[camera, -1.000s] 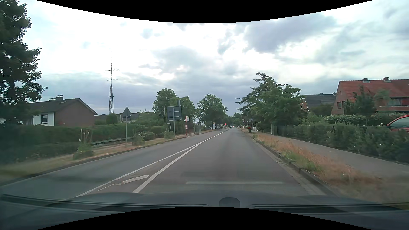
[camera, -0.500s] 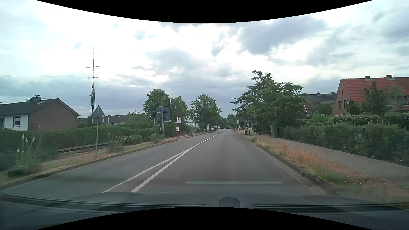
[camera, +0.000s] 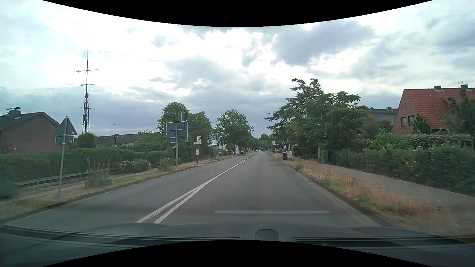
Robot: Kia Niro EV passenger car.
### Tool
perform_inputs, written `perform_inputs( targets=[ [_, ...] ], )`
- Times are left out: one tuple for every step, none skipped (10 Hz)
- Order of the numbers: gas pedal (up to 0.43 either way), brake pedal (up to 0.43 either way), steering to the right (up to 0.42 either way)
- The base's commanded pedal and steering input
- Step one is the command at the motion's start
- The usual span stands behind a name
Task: Follow the waypoints while adhering to traffic rules and regulations
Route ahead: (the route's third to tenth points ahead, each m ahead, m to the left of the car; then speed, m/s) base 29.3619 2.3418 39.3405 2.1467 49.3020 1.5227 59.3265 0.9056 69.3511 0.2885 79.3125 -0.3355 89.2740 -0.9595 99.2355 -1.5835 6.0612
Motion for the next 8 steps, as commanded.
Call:
perform_inputs(
  targets=[
    [0.228,0.0,0.023],
    [0.248,0.0,0.023],
    [0.268,0.0,0.021],
    [0.287,0.0,0.02],
    [0.287,0.0,0.021],
    [0.287,0.0,0.017],
    [0.287,0.0,0.01],
    [0.287,0.0,0.005]
  ],
)
